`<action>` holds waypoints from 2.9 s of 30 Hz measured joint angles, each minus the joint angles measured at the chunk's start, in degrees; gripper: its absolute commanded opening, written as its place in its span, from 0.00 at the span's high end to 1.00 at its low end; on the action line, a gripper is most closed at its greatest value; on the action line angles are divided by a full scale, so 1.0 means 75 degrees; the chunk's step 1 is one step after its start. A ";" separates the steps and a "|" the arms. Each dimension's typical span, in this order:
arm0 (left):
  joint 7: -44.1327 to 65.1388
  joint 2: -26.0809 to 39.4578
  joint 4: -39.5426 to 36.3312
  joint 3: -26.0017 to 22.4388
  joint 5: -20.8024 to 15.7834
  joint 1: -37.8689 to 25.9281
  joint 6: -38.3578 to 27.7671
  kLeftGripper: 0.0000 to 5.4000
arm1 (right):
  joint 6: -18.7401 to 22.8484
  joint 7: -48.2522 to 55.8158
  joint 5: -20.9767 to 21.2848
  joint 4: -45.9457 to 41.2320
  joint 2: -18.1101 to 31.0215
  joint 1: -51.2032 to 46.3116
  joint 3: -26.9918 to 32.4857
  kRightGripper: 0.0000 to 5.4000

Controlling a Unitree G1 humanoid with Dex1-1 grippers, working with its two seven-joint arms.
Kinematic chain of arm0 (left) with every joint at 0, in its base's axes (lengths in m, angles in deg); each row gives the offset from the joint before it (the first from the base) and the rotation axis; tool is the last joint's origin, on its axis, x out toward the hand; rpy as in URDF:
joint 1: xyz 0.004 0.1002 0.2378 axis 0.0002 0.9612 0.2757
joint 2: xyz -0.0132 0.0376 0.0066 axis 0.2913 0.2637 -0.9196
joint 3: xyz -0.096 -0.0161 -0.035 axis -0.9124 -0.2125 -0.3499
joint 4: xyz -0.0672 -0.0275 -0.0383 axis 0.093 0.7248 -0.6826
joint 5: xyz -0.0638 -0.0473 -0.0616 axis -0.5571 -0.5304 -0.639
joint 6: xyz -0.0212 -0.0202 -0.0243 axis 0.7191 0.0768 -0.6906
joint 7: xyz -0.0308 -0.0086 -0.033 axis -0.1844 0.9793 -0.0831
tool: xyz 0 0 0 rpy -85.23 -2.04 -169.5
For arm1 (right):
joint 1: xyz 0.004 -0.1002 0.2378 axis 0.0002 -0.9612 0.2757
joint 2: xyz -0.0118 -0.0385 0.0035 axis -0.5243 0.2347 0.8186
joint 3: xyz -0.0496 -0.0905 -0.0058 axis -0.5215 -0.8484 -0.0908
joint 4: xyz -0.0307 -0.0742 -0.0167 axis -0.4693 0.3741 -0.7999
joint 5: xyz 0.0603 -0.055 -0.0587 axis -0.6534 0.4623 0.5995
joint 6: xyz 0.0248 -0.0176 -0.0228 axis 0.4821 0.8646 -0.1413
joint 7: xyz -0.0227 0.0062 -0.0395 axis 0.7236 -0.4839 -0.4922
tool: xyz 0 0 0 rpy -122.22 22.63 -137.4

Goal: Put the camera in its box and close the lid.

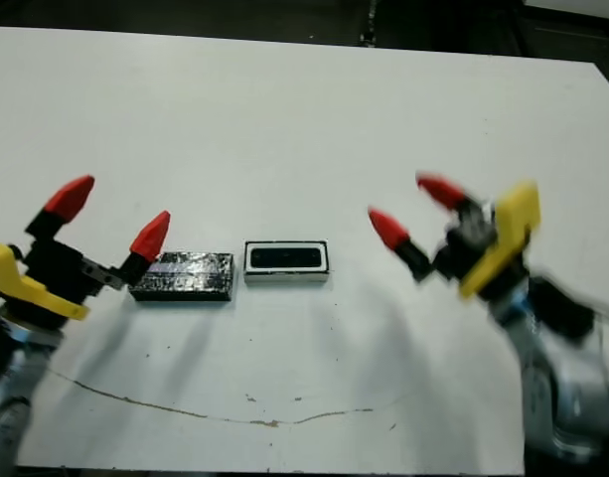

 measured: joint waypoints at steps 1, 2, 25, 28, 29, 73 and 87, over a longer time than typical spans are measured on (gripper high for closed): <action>0.0124 0.0211 0.0001 -0.0036 -0.0030 -0.0160 0.0161 0.00 | -0.0149 -0.0124 -0.0007 -0.0077 -0.0134 -0.0242 -0.0011 0.36; 0.0233 0.0411 0.0001 -0.0066 -0.0035 -0.0299 0.0292 0.00 | -0.0288 -0.0217 -0.0024 -0.0100 -0.0255 -0.0425 -0.0043 0.40; 0.7661 0.2834 0.4404 0.2152 -0.0106 -0.4800 0.0896 0.00 | -0.1403 -0.1652 0.0138 0.0190 -0.0869 -0.1230 -0.0732 1.00; 0.7932 0.2678 0.4629 0.2344 0.0097 -0.4917 0.0648 0.00 | -0.1404 -0.1673 0.0052 0.0190 -0.0868 -0.1220 -0.0747 1.00; 0.7967 0.2633 0.4674 0.2376 0.0164 -0.4929 0.0590 0.00 | -0.1410 -0.1673 0.0034 0.0190 -0.0868 -0.1219 -0.0752 1.00; 0.7608 0.2136 0.5859 0.3109 0.1873 -0.4669 0.0089 0.05 | -0.1684 -0.1688 -0.0237 0.0257 -0.0795 -0.1228 -0.0754 1.00; 0.7305 0.2151 0.5154 0.2956 0.1733 -0.4298 0.1198 0.41 | -0.1683 -0.1672 -0.0303 0.0262 -0.0762 -0.1229 -0.0753 1.00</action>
